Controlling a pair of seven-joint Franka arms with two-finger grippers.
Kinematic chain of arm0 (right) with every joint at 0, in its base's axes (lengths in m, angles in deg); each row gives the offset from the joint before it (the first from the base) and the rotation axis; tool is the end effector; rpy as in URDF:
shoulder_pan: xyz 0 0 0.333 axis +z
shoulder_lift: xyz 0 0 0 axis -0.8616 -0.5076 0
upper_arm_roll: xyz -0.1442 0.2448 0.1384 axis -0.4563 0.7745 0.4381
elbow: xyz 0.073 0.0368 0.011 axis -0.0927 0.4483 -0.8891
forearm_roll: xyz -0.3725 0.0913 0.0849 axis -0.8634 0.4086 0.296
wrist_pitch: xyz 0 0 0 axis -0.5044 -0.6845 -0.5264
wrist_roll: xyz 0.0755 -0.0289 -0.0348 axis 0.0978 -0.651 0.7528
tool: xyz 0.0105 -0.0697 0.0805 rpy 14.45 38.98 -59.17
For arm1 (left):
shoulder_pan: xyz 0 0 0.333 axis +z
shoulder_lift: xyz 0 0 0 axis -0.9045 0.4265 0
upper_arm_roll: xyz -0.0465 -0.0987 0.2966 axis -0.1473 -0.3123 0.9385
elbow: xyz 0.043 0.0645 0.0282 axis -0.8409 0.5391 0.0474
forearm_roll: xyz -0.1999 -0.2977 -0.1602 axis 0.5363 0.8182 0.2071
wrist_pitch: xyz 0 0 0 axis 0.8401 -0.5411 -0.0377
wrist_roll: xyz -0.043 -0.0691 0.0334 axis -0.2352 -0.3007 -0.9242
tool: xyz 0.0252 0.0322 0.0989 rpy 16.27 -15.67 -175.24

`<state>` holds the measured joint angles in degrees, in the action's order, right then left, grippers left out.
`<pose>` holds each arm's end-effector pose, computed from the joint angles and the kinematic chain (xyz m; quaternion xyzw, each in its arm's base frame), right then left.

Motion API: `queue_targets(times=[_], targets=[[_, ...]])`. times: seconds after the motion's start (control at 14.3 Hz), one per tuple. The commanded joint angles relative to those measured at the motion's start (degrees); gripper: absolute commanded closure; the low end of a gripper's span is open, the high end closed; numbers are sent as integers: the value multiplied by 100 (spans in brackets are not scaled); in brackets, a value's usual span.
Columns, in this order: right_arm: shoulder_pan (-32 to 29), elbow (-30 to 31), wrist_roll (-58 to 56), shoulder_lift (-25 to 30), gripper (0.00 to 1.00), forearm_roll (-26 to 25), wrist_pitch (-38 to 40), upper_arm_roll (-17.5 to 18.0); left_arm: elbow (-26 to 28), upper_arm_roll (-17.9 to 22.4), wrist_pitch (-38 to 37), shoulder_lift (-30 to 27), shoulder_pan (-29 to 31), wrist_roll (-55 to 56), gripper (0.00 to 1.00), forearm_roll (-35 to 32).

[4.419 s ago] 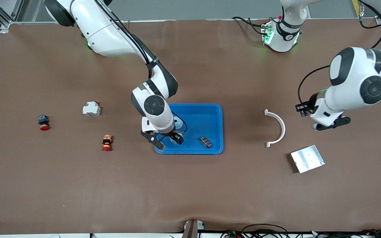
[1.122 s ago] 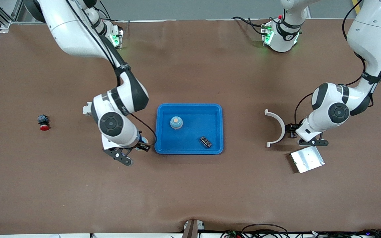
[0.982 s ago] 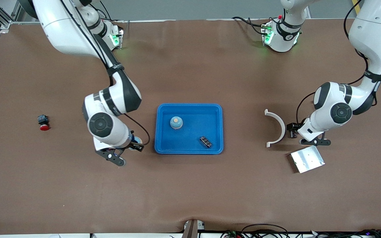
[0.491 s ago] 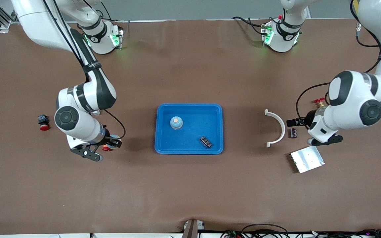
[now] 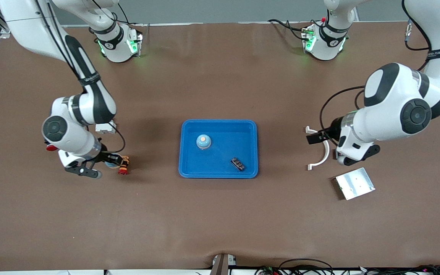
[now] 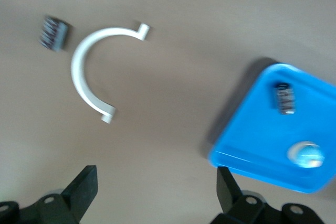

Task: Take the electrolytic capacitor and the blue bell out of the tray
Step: 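Carry the bell toward the buttons while the left gripper returns to the tray, then grasp the capacitor with the left gripper while the right gripper holds the bell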

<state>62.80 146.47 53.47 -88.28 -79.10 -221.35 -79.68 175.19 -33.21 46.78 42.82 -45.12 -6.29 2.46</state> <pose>0.6110 0.0541 0.2521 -0.9947 0.1022 -0.0069 0.0015 0.6057 -0.1873 0.4305 0.9645 0.2104 -0.1360 0.0838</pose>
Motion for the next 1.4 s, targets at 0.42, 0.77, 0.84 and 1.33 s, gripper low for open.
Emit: queue_targets(times=[0.42, 0.77, 0.84, 1.33], targets=[[-1754, 1107, -3360, 684, 100, 998, -273, 169, -1000, 259, 1739, 1348, -1890, 2893, 0, -792], [-2062, 2084, -3807, 1485, 100, 998, -518, 151, -1001, 1602, 3058, 1964, -3313, 3669, 0, -971], [-2088, 2312, -3983, 1582, 100, 989, -772, 151, -1001, 2006, 3129, 2026, -3664, 3765, 0, -962], [-2430, 3175, -4722, 1627, 100, 963, -1961, 125, -1255, 2704, 3762, 2553, -4301, 4415, 0, -927]])
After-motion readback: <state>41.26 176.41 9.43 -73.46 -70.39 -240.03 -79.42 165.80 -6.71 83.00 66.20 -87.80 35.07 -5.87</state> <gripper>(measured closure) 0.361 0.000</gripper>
